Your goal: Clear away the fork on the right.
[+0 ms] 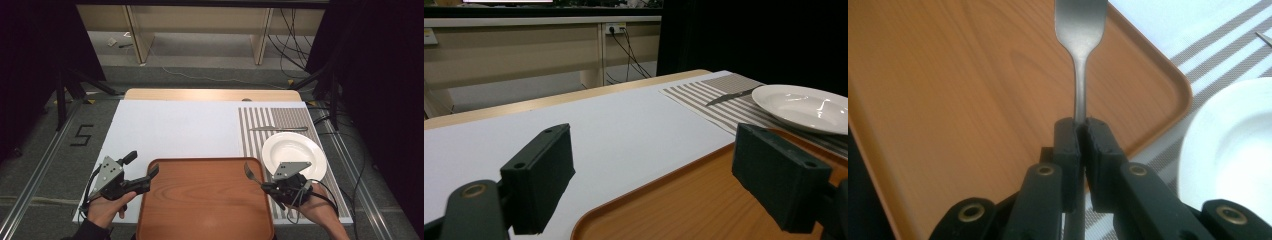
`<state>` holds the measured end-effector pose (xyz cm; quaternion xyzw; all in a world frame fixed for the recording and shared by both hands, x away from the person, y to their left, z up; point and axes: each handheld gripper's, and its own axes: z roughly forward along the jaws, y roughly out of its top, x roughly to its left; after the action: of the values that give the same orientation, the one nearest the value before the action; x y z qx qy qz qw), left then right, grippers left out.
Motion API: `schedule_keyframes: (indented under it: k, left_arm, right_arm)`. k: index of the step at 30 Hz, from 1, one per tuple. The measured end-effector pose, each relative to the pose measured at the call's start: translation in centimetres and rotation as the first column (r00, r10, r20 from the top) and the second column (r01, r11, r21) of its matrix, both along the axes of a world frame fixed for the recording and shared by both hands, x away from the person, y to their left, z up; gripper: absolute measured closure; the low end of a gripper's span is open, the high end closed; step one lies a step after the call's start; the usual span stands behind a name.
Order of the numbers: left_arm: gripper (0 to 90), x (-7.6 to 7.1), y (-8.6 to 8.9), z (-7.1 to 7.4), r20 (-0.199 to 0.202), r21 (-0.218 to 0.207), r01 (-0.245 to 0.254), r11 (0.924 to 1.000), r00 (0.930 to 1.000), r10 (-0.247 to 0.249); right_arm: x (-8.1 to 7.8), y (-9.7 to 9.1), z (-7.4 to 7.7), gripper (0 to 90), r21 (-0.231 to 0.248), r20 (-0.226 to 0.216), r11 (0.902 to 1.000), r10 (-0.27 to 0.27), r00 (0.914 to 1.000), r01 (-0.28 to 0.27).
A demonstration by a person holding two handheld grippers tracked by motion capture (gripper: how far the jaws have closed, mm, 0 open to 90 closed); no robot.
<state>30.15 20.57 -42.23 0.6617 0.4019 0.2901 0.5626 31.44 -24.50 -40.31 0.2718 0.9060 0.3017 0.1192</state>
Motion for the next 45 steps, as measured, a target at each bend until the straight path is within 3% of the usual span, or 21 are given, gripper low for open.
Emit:
schedule_keyframes:
  k: [19, 30, 45]
  left_arm:
    - [16.4, 0.0, 0.0, 0.0, 0.003, 0.003, -0.001, 1.0000, 1.0000, 0.001]
    - [16.4, 0.0, 0.0, 0.0, 0.002, 0.004, -0.001, 1.0000, 1.0000, 0.001]
    - [16.4, 0.0, -0.1, -0.1, 0.001, 0.007, 0.004, 1.0000, 1.0000, -0.004]
  right_arm:
    - [-0.3, 2.2, -0.1, 84.8, 0.043, -0.016, 0.9990, 0.016, 0.9997, -0.015]
    - [-0.4, 4.4, -1.0, 84.8, 0.039, -0.072, 0.9974, 0.064, 0.9953, -0.062]
    - [0.1, 5.7, -2.3, 84.8, 0.011, -0.169, 0.9980, 0.064, 0.9836, -0.063]
